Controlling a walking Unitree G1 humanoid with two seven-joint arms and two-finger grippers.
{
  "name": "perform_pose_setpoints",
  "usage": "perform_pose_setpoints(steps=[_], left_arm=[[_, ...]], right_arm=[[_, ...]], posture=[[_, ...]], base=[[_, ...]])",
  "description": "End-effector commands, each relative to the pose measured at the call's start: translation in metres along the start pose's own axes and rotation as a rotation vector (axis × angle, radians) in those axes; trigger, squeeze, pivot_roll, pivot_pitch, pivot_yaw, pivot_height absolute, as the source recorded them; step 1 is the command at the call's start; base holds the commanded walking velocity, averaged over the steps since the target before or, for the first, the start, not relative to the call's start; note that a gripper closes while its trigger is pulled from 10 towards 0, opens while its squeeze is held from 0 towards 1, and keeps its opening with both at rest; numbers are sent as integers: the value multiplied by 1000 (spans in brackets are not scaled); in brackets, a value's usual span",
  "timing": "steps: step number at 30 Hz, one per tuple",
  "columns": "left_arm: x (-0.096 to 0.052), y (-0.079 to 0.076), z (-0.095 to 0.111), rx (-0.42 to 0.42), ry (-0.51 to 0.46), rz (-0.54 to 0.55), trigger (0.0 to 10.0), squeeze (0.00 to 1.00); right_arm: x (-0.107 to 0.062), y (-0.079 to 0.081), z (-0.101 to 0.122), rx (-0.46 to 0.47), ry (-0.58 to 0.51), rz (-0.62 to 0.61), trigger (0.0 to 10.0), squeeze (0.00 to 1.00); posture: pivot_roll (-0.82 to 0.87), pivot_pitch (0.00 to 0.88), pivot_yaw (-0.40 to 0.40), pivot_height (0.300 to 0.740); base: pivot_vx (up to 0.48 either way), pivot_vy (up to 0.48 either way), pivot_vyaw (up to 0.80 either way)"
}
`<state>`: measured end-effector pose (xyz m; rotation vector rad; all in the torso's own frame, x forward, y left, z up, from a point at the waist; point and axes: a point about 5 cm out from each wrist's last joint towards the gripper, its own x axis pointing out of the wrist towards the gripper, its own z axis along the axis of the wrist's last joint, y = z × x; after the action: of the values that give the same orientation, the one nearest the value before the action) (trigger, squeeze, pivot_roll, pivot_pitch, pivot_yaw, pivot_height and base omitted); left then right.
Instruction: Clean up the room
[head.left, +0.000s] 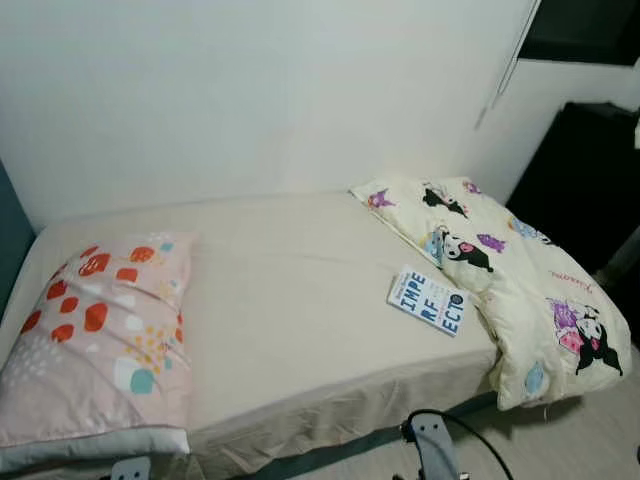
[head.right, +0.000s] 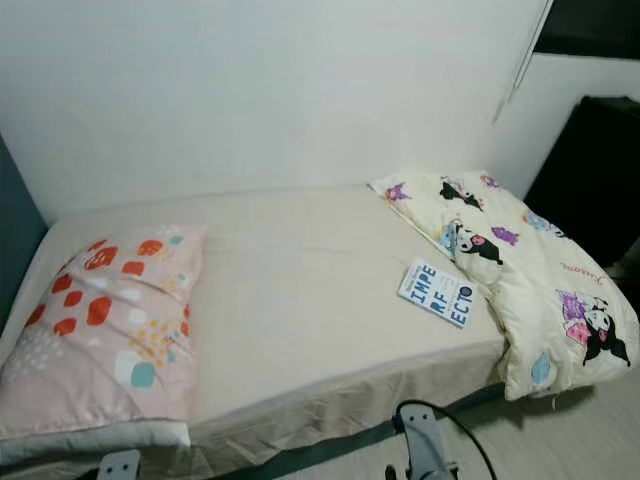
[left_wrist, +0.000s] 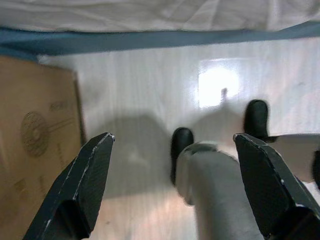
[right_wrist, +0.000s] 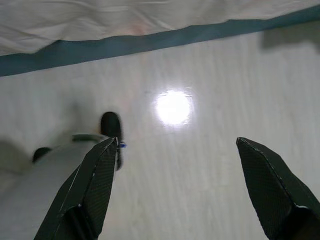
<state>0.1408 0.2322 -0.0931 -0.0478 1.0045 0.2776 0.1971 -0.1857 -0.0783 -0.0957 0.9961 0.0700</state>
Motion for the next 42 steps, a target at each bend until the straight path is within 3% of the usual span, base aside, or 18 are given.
perform_pose_setpoints(steps=[1,7,20,42], left_arm=[[0,0,1,1,3,-11,10000,0],[1,-10,5,42,-2,-66,10000,0],[2,-18,10,20,-10,-89,10000,0],[3,-20,16,23,-15,-105,10000,0]], right_arm=[[0,-2,2,9,-5,-9,10000,0],[0,-3,0,7,1,-12,10000,0],[0,-6,3,17,-10,-24,10000,0],[0,-5,11,34,-45,-31,10000,0]], posture=[[38,0,-76,740],[33,0,-75,740],[24,0,-70,740],[15,2,-54,740]], base=[[0,0,0],[0,-82,0],[0,-315,0],[0,-324,0]])
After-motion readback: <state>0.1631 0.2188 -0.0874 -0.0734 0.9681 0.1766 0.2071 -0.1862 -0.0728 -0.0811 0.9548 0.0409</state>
